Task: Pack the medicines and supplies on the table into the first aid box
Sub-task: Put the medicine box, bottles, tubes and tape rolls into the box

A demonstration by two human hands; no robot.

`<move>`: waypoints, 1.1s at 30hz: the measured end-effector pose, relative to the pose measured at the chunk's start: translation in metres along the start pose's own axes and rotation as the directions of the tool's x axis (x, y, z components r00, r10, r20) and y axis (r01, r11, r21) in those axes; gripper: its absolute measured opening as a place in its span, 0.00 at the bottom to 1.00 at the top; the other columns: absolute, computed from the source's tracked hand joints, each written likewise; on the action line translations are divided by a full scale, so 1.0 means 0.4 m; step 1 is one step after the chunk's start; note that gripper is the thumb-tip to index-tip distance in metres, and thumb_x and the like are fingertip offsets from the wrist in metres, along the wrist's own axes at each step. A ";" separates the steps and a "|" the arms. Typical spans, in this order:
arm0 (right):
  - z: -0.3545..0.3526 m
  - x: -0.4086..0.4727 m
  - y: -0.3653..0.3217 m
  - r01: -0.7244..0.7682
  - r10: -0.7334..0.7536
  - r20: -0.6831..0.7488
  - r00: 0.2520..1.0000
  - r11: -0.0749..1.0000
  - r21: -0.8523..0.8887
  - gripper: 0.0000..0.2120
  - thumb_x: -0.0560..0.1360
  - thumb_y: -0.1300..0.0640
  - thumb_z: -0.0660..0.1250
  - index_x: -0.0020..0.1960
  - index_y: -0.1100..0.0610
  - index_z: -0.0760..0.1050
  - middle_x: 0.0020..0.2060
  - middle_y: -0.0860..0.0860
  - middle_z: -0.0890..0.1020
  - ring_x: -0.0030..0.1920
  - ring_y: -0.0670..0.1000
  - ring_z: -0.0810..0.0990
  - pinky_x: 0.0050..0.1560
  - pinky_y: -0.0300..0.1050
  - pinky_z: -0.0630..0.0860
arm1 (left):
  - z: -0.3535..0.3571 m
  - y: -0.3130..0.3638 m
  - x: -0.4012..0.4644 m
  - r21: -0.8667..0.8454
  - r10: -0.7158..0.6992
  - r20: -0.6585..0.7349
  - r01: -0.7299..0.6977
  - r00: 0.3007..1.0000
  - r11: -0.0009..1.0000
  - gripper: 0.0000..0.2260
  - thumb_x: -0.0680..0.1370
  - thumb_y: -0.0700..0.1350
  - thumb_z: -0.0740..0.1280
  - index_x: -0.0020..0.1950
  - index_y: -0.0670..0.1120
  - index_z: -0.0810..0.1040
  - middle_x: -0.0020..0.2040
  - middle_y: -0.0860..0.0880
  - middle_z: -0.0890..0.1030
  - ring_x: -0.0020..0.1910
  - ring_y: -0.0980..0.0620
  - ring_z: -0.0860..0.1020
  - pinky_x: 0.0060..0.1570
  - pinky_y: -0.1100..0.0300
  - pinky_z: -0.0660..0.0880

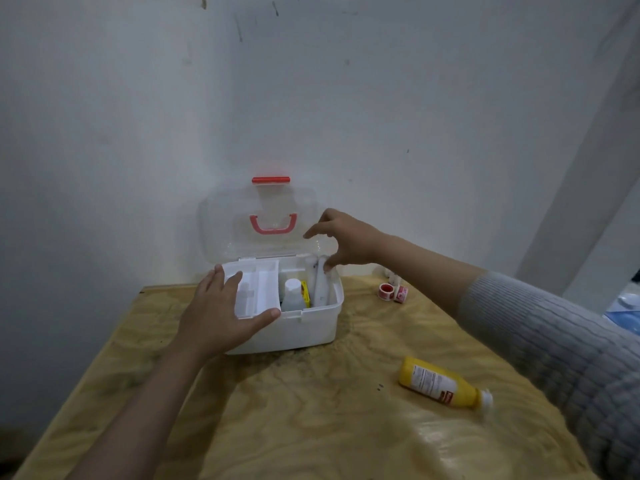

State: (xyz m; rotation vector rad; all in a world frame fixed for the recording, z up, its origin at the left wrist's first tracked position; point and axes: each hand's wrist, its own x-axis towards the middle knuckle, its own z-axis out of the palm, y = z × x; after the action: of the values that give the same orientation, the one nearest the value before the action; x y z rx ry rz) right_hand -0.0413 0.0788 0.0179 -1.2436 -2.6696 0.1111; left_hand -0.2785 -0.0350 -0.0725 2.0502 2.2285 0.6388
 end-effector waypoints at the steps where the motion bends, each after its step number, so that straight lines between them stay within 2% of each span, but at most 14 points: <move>1: -0.011 -0.017 0.001 -0.008 0.008 -0.033 0.999 1.000 0.024 0.31 0.65 0.53 0.77 0.66 0.50 0.72 0.57 0.54 0.72 0.56 0.52 0.72 0.57 0.49 0.75 | -0.001 0.001 0.000 -0.001 0.004 -0.002 -0.004 1.000 1.000 0.54 0.56 0.81 0.50 0.75 0.52 0.59 0.78 0.48 0.53 0.77 0.48 0.51 0.70 0.45 0.59; 3: -0.031 -0.073 0.000 -0.035 0.049 -0.116 0.992 0.992 0.122 0.27 0.66 0.52 0.76 0.64 0.51 0.73 0.56 0.53 0.74 0.53 0.51 0.74 0.53 0.43 0.75 | -0.003 0.002 -0.001 0.001 0.010 -0.003 -0.010 1.000 1.000 0.54 0.56 0.81 0.50 0.75 0.51 0.59 0.78 0.47 0.54 0.76 0.48 0.51 0.70 0.45 0.59; 5: -0.041 -0.163 0.003 -0.092 0.147 -0.160 0.976 0.946 0.310 0.21 0.66 0.51 0.76 0.58 0.50 0.77 0.52 0.50 0.78 0.49 0.50 0.79 0.46 0.41 0.76 | -0.004 0.002 -0.002 -0.006 0.012 -0.007 -0.012 1.000 1.000 0.54 0.56 0.81 0.50 0.75 0.51 0.60 0.78 0.47 0.55 0.76 0.48 0.52 0.70 0.45 0.59; 7: -0.026 -0.281 0.012 -0.189 0.251 -0.062 0.966 0.849 0.494 0.16 0.65 0.50 0.77 0.52 0.48 0.80 0.47 0.47 0.82 0.46 0.51 0.82 0.44 0.46 0.80 | -0.005 0.003 -0.003 -0.013 0.016 -0.012 -0.017 1.000 1.000 0.54 0.56 0.80 0.51 0.75 0.50 0.60 0.78 0.46 0.55 0.76 0.47 0.52 0.70 0.45 0.59; 10: 0.038 -0.466 0.040 -0.318 0.339 0.063 0.939 0.780 0.539 0.12 0.65 0.52 0.77 0.47 0.49 0.81 0.44 0.45 0.84 0.44 0.44 0.82 0.49 0.45 0.81 | -0.004 0.004 -0.003 -0.011 0.015 -0.010 -0.015 1.000 1.000 0.53 0.57 0.80 0.53 0.75 0.50 0.60 0.78 0.46 0.55 0.76 0.47 0.52 0.70 0.45 0.59; 13: 0.106 -0.604 0.054 -0.425 0.483 0.059 0.873 0.698 0.576 0.12 0.64 0.51 0.78 0.46 0.46 0.81 0.46 0.42 0.83 0.47 0.43 0.81 0.46 0.40 0.79 | 0.002 -0.004 0.003 -0.008 0.020 -0.018 -0.020 1.000 1.000 0.54 0.57 0.81 0.52 0.75 0.50 0.60 0.77 0.46 0.56 0.76 0.47 0.53 0.70 0.45 0.59; 16: 0.160 -0.678 0.057 -0.467 0.565 0.011 0.825 0.671 0.576 0.16 0.62 0.51 0.79 0.47 0.41 0.80 0.48 0.39 0.81 0.50 0.40 0.78 0.46 0.35 0.71 | 0.005 -0.009 0.008 0.012 0.035 -0.021 -0.035 0.999 0.999 0.54 0.56 0.81 0.50 0.74 0.50 0.61 0.77 0.45 0.57 0.76 0.46 0.54 0.70 0.43 0.60; 19: 0.190 -0.709 0.050 -0.453 0.596 -0.052 0.801 0.661 0.599 0.18 0.61 0.55 0.79 0.46 0.39 0.80 0.45 0.39 0.82 0.44 0.39 0.77 0.39 0.30 0.71 | 0.003 -0.006 0.007 0.010 0.037 -0.021 -0.037 0.999 0.999 0.55 0.56 0.81 0.50 0.74 0.49 0.62 0.77 0.45 0.58 0.76 0.46 0.54 0.70 0.44 0.60; 21: 0.201 -0.713 0.043 -0.417 0.613 -0.104 0.784 0.642 0.644 0.18 0.62 0.57 0.79 0.45 0.40 0.81 0.43 0.40 0.82 0.43 0.40 0.77 0.39 0.28 0.72 | 0.002 -0.005 0.007 0.006 0.038 -0.022 -0.038 0.999 0.999 0.55 0.56 0.81 0.50 0.74 0.49 0.62 0.77 0.45 0.58 0.76 0.46 0.54 0.70 0.44 0.59; 25: 0.203 -0.670 0.035 -0.339 0.658 -0.178 0.732 0.578 0.742 0.14 0.61 0.58 0.80 0.42 0.44 0.82 0.42 0.46 0.83 0.43 0.46 0.80 0.42 0.40 0.78 | 0.005 -0.009 0.010 0.013 0.039 -0.021 -0.039 0.999 0.999 0.55 0.56 0.82 0.49 0.74 0.49 0.62 0.77 0.45 0.58 0.76 0.45 0.55 0.69 0.43 0.60; 28: 0.173 -0.599 0.042 -0.220 0.619 -0.287 0.732 0.612 0.759 0.12 0.61 0.61 0.80 0.40 0.49 0.82 0.40 0.48 0.84 0.43 0.50 0.82 0.40 0.42 0.80 | 0.008 -0.015 0.012 0.015 0.038 -0.021 -0.038 0.999 0.999 0.55 0.55 0.82 0.49 0.74 0.50 0.62 0.77 0.46 0.58 0.76 0.46 0.55 0.69 0.43 0.60; 31: 0.119 -0.508 0.031 -0.129 0.559 -0.369 0.743 0.660 0.740 0.12 0.62 0.62 0.79 0.42 0.53 0.81 0.38 0.48 0.84 0.40 0.49 0.82 0.39 0.41 0.79 | 0.009 -0.015 0.011 0.007 0.031 -0.020 -0.031 0.999 0.999 0.55 0.55 0.83 0.49 0.74 0.50 0.61 0.77 0.47 0.57 0.76 0.46 0.54 0.69 0.43 0.60; 33: 0.074 -0.445 0.015 -0.054 0.531 -0.436 0.727 0.677 0.734 0.12 0.62 0.63 0.79 0.44 0.56 0.81 0.39 0.53 0.84 0.38 0.48 0.81 0.38 0.39 0.78 | 0.008 -0.013 0.009 0.003 0.024 -0.019 -0.024 1.000 1.000 0.55 0.55 0.82 0.49 0.74 0.51 0.61 0.77 0.47 0.57 0.76 0.47 0.54 0.69 0.44 0.61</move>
State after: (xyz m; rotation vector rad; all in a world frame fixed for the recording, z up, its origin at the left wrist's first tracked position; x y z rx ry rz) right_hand 0.0689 -0.0529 -0.0375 -1.1731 -1.5638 0.5720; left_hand -0.2829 -0.0309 -0.0762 2.0843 2.2188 0.6600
